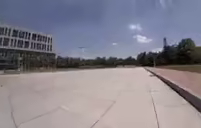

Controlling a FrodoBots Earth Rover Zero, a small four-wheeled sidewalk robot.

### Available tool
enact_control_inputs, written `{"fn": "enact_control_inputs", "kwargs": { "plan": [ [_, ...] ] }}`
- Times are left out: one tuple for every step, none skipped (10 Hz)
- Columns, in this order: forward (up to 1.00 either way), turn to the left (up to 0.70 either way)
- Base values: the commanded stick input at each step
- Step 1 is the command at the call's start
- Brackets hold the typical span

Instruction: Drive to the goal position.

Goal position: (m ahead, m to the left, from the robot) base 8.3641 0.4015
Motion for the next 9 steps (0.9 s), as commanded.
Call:
{"fn": "enact_control_inputs", "kwargs": {
  "plan": [
    [0.70,0.35],
    [0.70,0.35],
    [0.70,0.35],
    [0.70,0.35],
    [0.70,0.35],
    [0.70,0.35],
    [0.70,0.09],
    [0.70,0.00],
    [0.70,0.00]
  ]
}}
